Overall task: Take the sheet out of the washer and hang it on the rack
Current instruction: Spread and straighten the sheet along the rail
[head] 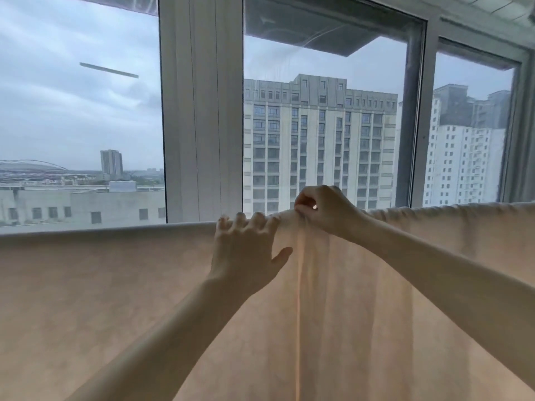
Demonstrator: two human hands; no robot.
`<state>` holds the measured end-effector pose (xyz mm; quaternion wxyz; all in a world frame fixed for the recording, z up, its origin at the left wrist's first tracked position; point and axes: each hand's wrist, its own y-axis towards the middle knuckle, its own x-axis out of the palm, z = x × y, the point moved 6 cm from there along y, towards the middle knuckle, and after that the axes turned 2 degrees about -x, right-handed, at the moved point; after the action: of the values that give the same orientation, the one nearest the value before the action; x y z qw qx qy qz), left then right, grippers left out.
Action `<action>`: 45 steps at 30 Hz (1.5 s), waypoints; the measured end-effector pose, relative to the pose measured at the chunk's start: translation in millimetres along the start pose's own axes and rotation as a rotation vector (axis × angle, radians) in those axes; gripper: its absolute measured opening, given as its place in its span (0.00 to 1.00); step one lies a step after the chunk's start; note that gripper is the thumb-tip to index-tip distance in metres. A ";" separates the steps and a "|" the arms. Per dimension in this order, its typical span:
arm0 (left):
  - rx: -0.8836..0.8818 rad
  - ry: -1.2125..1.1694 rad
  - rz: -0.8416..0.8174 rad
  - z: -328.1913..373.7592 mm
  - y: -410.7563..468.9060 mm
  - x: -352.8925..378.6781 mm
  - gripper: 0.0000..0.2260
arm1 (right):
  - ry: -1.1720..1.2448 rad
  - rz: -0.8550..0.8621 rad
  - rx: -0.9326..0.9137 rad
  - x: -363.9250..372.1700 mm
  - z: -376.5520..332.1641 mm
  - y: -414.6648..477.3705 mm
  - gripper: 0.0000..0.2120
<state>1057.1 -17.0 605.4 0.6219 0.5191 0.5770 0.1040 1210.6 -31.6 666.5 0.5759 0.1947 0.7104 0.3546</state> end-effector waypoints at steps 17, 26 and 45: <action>-0.160 0.023 0.055 3.2 -9.3 -13.9 0.25 | 0.153 -0.032 -0.067 -9.0 38.3 -21.8 0.05; -0.111 0.098 0.055 -3.8 -16.8 -12.9 0.27 | 0.166 0.203 0.160 -45.5 71.4 -3.7 0.08; -0.112 0.182 -0.097 3.0 -4.1 -0.5 0.29 | 0.083 -0.131 -0.153 -24.4 50.5 -21.6 0.02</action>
<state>1057.6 -20.7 601.9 0.5994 0.4434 0.6487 0.1528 1268.1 -48.7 663.1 0.5810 0.0883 0.7157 0.3773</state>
